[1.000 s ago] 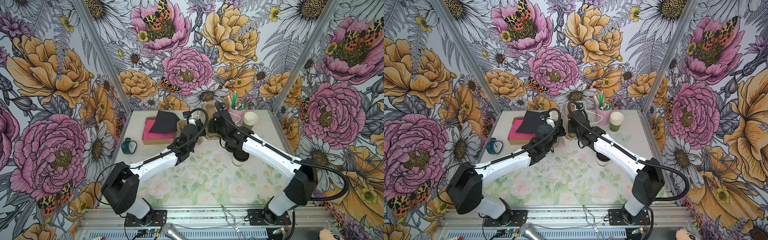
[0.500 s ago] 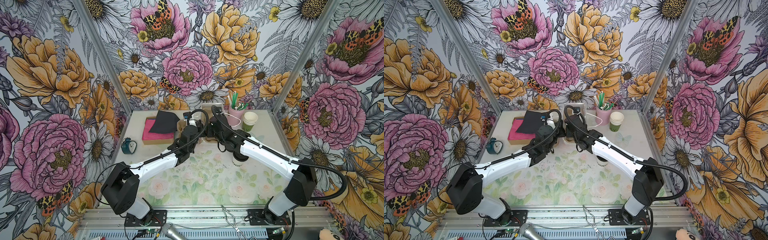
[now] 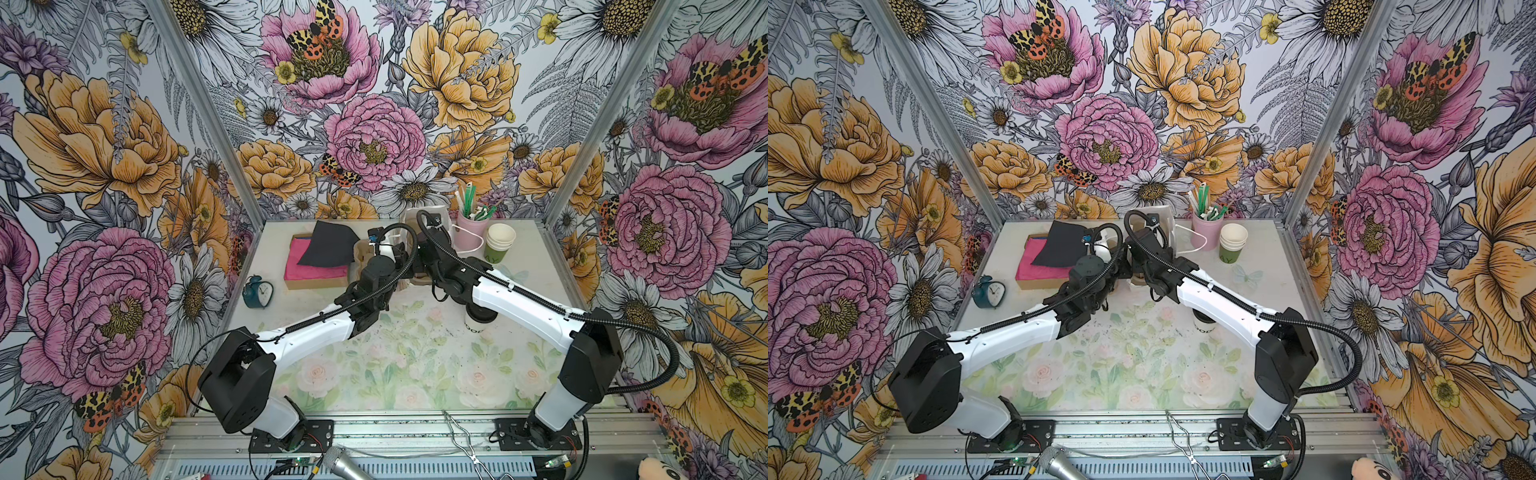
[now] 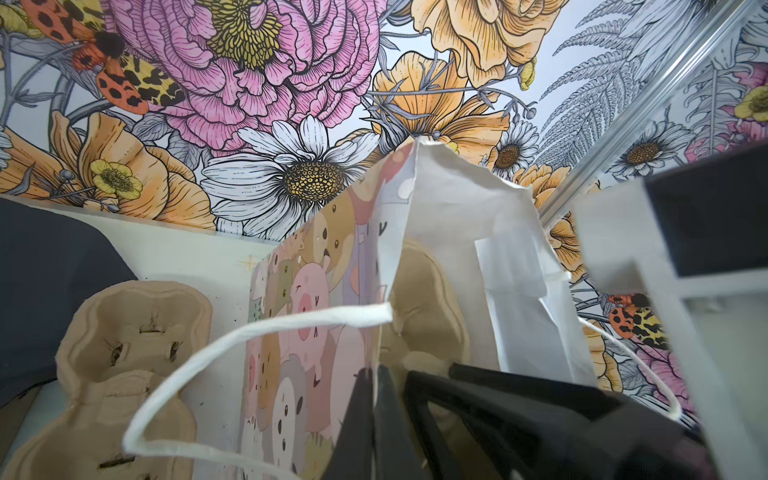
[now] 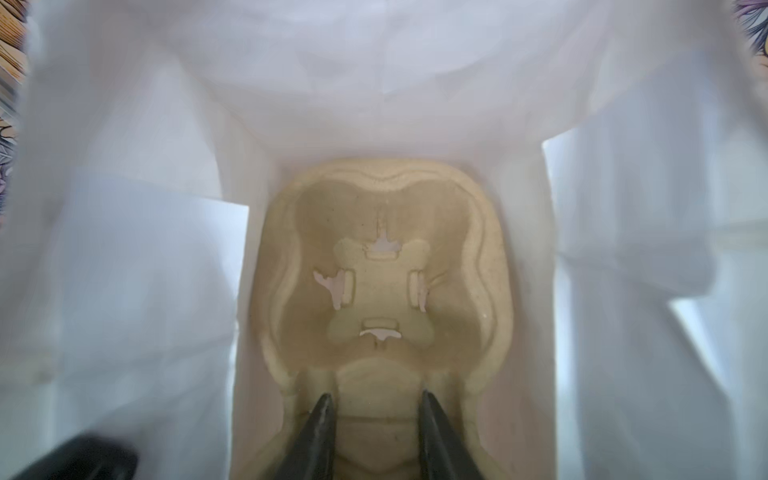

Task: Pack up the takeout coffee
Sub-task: 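Lower the pulp carrier into the bag with the right gripper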

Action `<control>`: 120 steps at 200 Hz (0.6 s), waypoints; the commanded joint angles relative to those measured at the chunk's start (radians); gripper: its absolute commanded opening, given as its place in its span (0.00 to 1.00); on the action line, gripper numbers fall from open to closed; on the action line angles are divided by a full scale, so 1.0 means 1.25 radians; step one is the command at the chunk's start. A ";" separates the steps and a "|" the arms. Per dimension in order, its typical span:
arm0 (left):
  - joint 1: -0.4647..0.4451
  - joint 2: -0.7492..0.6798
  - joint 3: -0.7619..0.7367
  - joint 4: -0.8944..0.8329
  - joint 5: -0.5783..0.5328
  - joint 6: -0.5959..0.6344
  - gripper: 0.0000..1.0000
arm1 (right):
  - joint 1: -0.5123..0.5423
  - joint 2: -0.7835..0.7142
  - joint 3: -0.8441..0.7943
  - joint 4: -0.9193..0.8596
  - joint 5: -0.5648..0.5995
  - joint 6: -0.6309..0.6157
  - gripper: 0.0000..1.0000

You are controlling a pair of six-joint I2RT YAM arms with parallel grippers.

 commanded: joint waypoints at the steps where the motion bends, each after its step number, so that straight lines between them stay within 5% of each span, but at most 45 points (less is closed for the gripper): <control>1: -0.009 -0.017 -0.016 0.037 0.032 0.021 0.00 | -0.009 0.033 0.027 0.027 -0.004 -0.012 0.35; 120: -0.008 -0.036 -0.048 0.069 0.042 0.033 0.00 | -0.033 0.106 0.009 0.079 -0.071 -0.020 0.38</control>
